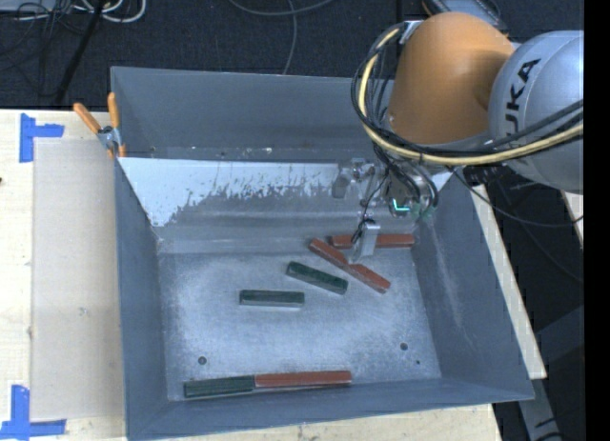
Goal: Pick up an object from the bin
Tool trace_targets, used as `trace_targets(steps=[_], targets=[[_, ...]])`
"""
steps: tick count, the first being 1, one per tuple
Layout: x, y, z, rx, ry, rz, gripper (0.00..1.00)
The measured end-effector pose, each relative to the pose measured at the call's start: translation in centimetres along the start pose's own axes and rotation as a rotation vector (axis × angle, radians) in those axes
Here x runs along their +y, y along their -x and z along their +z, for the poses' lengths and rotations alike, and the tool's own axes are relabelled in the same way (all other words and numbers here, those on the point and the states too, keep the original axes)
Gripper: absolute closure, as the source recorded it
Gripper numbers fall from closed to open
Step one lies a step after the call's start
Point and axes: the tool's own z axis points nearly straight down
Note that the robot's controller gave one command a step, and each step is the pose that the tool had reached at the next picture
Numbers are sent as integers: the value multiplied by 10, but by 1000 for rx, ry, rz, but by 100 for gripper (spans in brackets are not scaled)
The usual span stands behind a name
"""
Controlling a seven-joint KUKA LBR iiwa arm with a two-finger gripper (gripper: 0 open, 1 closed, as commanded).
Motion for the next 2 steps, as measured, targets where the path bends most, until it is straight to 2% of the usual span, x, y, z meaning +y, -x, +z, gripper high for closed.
trace_targets(steps=[1, 2], targets=[[0, 1, -5, -8, 0, 0, 0], [-11, -21, 53, -11, 1, 6, 0]])
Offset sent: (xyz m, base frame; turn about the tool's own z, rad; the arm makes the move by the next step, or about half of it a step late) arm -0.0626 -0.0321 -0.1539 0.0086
